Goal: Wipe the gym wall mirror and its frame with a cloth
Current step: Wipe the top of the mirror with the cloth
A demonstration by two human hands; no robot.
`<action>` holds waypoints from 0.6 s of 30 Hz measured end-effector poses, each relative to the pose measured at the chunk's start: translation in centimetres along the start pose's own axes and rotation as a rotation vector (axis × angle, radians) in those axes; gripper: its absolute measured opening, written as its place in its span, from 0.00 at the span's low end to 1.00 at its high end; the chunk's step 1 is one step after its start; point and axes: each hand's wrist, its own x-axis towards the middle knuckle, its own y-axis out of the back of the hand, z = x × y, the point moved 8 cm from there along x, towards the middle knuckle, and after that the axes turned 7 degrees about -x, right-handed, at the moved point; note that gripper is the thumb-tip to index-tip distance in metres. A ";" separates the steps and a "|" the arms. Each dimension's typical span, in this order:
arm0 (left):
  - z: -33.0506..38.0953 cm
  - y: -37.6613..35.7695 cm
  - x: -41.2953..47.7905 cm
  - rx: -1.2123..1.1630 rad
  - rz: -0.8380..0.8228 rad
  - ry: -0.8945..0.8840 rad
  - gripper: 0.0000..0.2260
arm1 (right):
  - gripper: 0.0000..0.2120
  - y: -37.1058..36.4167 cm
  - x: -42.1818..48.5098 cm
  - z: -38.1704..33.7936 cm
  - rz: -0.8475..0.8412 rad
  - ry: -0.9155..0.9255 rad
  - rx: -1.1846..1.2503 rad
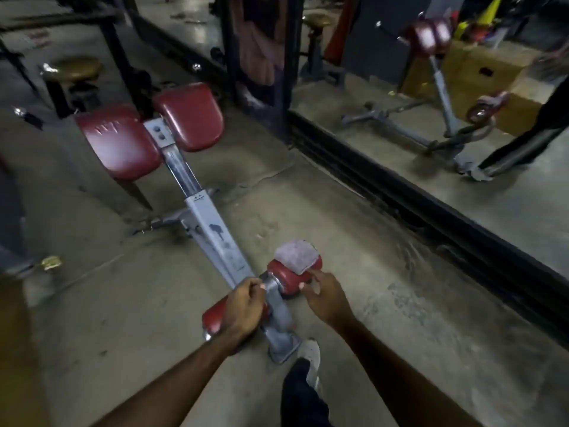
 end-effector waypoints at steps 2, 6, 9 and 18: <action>-1.0 -2.6 3.8 0.091 -0.040 0.030 0.06 | 0.22 -2.6 5.3 3.4 -0.083 -0.049 -0.083; -2.3 -6.5 9.2 0.264 -0.108 0.140 0.04 | 0.34 -8.1 14.0 8.5 -0.310 -0.081 -0.223; -2.7 -8.0 12.2 0.359 -0.100 0.186 0.04 | 0.35 -8.8 17.2 8.0 -0.496 -0.032 -0.432; -8.8 -11.7 16.2 0.266 -0.059 0.398 0.12 | 0.36 -15.0 23.5 10.2 -0.607 0.215 -0.881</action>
